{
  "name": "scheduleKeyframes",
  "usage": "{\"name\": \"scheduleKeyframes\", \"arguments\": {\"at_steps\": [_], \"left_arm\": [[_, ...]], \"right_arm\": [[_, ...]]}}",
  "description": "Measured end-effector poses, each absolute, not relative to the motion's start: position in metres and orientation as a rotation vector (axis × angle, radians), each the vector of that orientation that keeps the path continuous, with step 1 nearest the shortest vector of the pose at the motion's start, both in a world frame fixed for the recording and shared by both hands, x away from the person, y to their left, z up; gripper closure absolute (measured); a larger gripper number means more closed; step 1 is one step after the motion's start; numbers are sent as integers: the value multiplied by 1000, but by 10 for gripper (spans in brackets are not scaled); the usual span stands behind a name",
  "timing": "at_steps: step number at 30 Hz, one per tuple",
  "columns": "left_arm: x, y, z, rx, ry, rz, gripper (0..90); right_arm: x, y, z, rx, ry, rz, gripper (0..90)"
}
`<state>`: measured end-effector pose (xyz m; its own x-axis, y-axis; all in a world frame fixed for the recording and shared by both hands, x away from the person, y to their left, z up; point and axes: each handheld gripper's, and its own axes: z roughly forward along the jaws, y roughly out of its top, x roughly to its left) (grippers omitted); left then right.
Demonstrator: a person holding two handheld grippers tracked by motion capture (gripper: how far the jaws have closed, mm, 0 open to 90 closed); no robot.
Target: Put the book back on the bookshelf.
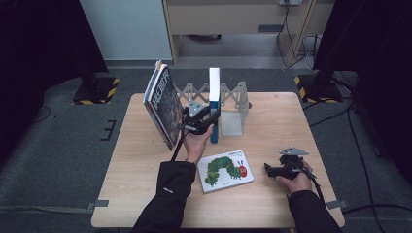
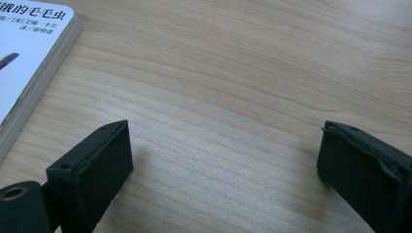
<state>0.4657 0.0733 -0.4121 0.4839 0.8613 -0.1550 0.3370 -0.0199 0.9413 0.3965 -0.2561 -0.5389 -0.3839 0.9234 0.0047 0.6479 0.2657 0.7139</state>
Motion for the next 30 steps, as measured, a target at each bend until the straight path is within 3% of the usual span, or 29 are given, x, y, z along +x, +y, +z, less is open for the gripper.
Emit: {"name": "scheduleKeyframes", "arguments": {"at_steps": [12,26,30], "left_arm": [[464,79,-414,1593,1040,563,529],[451,95,-407,1664,984,491,448],[442,102,-400,1742,957,525,424]], "right_arm": [[396,-256,-539,1424,2125,900,60],[397,-256,-539,1422,2134,898,51],[397,-256,-539,1434,2127,888,23]]}}
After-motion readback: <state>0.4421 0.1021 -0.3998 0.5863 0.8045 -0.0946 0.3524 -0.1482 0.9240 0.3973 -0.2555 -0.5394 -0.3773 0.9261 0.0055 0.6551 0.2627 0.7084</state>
